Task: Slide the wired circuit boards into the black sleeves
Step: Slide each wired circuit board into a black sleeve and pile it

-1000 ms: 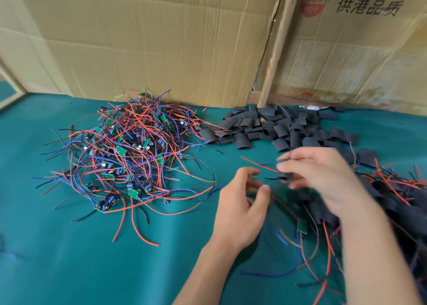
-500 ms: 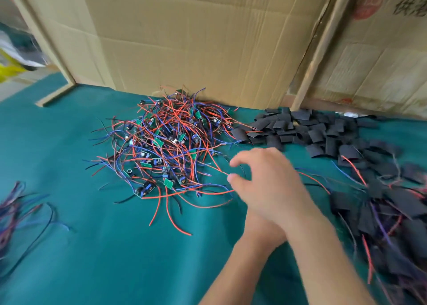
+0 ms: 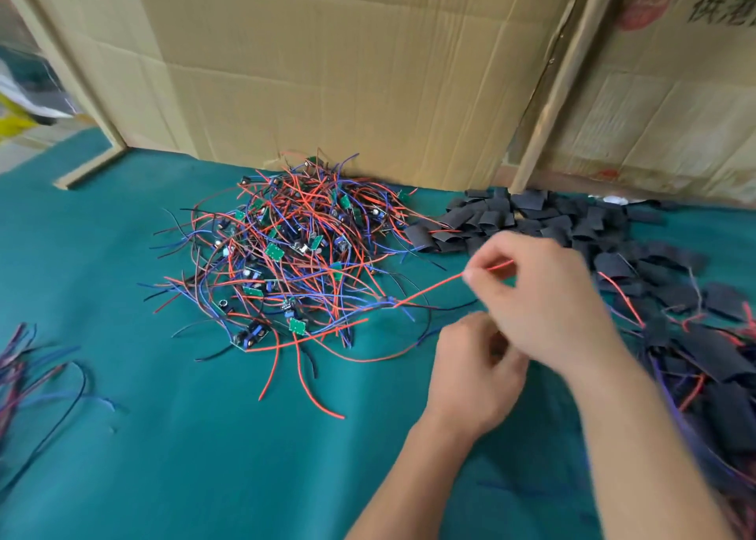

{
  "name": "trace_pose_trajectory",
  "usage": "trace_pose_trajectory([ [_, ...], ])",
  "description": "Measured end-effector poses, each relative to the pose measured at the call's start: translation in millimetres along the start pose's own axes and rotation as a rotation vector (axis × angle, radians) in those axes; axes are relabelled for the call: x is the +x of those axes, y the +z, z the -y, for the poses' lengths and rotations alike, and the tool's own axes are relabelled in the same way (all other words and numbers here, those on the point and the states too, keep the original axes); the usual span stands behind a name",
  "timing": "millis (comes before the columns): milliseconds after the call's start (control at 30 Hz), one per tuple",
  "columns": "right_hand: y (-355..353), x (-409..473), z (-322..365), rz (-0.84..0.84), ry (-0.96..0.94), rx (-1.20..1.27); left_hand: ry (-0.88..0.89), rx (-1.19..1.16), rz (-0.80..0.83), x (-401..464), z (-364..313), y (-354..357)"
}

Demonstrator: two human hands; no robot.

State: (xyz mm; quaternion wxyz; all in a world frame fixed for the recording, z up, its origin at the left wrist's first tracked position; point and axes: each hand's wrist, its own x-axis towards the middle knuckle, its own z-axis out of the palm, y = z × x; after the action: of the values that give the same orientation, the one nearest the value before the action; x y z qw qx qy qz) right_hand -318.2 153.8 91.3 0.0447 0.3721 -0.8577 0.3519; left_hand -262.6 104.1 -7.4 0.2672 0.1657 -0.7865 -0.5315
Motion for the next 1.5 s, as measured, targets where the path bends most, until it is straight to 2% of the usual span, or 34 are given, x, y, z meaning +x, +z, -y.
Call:
trace_pose_trajectory([
  [67, -20, 1, -18, -0.098, 0.041, 0.038, -0.050, -0.137, -0.008, -1, -5, -4],
  [133, -35, -1, -34, -0.131, 0.136, 0.131, -0.166, -0.353, -0.088, 1, -7, -8],
  [233, -54, -4, -51, -0.073, 0.191, 0.235, -0.269, -0.588, -0.177, 5, -6, -12],
  [300, -65, -8, -56, 0.080, 0.153, 0.237, -0.290, -0.617, -0.194, 6, -5, -11],
  [433, -72, -15, -49, 0.587, 0.094, 0.363, -0.286, -0.633, -0.224, 7, -6, -9],
  [533, -66, -16, -45, 0.768, 0.110, 0.354, -0.272, -0.651, -0.217, 9, -4, -11],
  [600, -59, -14, -50, 0.699, 0.182, 0.380, -0.263, -0.650, -0.161, 8, -2, -12],
  [667, -48, -9, -68, 0.385, 0.305, 0.332, -0.257, -0.608, -0.104, 6, -1, -10],
  [700, -42, -6, -79, 0.193, 0.365, 0.187, -0.247, -0.573, -0.076, 5, -1, -9],
  [733, -37, -3, -88, 0.069, 0.411, 0.010, -0.235, -0.535, -0.048, 4, -1, -7],
  [767, -33, -2, -95, 0.041, 0.444, -0.129, -0.226, -0.503, -0.025, 3, -2, -6],
  [967, -3, 2, -109, 0.185, 0.397, -0.283, -0.205, -0.474, -0.002, 4, 0, -4],
  [1067, 9, 4, -103, 0.201, 0.389, -0.278, -0.221, -0.448, -0.020, 5, 3, -5],
  [1200, 10, 12, -102, 0.166, 0.471, -0.242, -0.204, -0.380, -0.018, 4, 2, -7],
  [1300, 2, 33, -105, 0.189, 0.554, -0.317, -0.188, -0.333, -0.019, 3, 3, -7],
  [1500, 1, 67, -119, -0.011, 0.676, -0.305, -0.177, -0.335, -0.022, 3, 2, -9],
])
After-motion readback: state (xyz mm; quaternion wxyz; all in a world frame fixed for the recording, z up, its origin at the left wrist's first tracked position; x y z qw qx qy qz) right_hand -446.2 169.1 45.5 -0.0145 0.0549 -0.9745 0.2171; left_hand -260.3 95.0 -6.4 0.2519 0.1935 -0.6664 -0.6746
